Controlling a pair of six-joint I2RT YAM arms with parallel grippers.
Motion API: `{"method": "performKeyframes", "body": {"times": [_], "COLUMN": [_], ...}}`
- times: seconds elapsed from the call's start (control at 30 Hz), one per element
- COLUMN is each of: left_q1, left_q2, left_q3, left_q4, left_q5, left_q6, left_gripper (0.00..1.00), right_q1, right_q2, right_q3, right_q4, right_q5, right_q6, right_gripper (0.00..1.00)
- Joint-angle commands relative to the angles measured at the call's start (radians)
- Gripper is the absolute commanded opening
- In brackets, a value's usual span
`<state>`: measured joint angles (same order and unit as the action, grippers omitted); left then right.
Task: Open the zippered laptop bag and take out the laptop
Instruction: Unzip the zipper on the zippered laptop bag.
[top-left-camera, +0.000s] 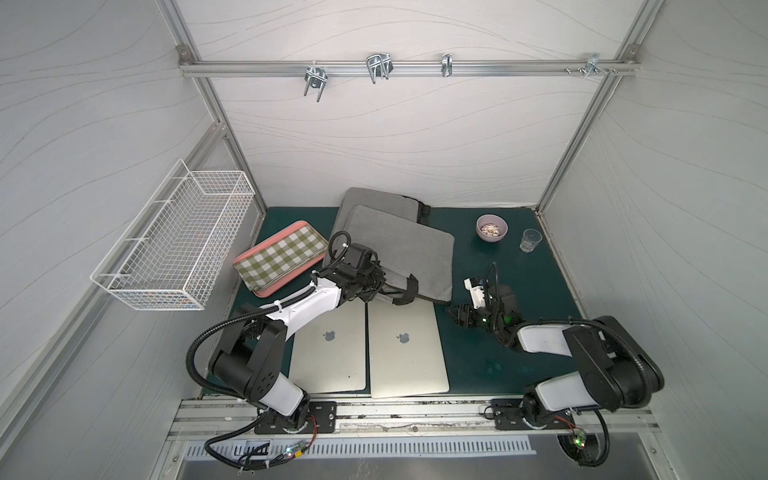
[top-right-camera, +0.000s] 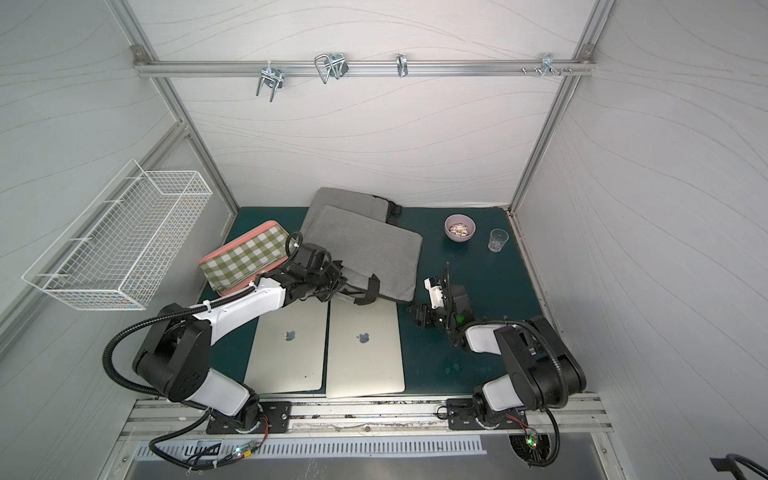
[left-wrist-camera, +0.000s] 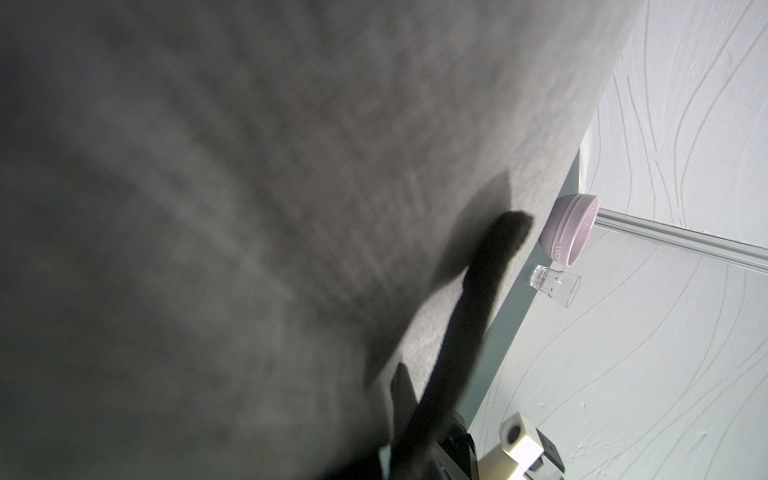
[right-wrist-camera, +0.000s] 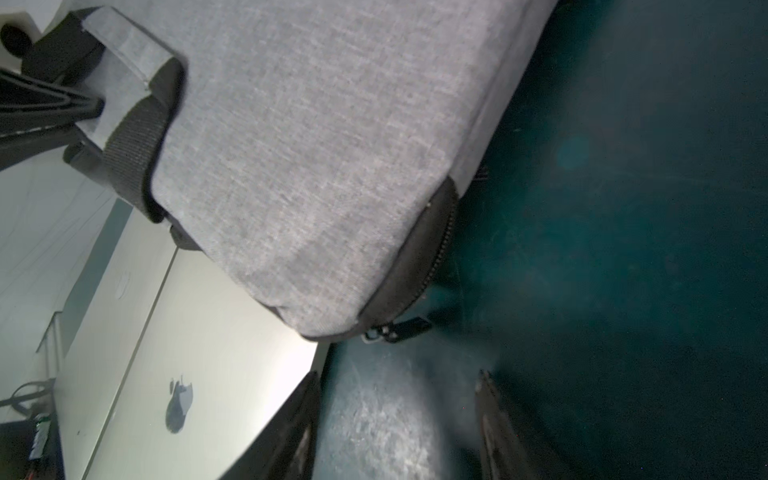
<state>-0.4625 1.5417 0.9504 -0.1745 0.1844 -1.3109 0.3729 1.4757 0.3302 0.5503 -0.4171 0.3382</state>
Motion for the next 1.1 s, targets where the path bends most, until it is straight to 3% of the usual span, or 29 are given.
{"method": "performKeyframes", "body": {"times": [0.0, 0.37, 0.5, 0.77, 1.07], "left_q1": [0.017, 0.051, 0.053, 0.060, 0.061], "left_q2": [-0.008, 0.001, 0.010, 0.018, 0.026], "left_q3": [0.053, 0.073, 0.088, 0.091, 0.098], "left_q4": [0.038, 0.022, 0.007, 0.007, 0.008], "left_q5": [0.016, 0.085, 0.095, 0.098, 0.102], "left_q6": [-0.011, 0.007, 0.018, 0.028, 0.035], "left_gripper": [0.00, 0.00, 0.00, 0.00, 0.00], "right_q1": [-0.012, -0.030, -0.045, -0.052, -0.067], "right_q2": [0.055, 0.157, 0.161, 0.074, 0.086], "right_q3": [0.048, 0.100, 0.106, 0.062, 0.033], "right_q4": [0.041, 0.131, 0.157, 0.108, 0.143], "right_q5": [-0.111, -0.192, -0.253, -0.281, -0.301], "right_q6": [-0.048, -0.069, -0.043, -0.050, -0.031], "right_gripper": [0.58, 0.57, 0.51, 0.42, 0.31]}}
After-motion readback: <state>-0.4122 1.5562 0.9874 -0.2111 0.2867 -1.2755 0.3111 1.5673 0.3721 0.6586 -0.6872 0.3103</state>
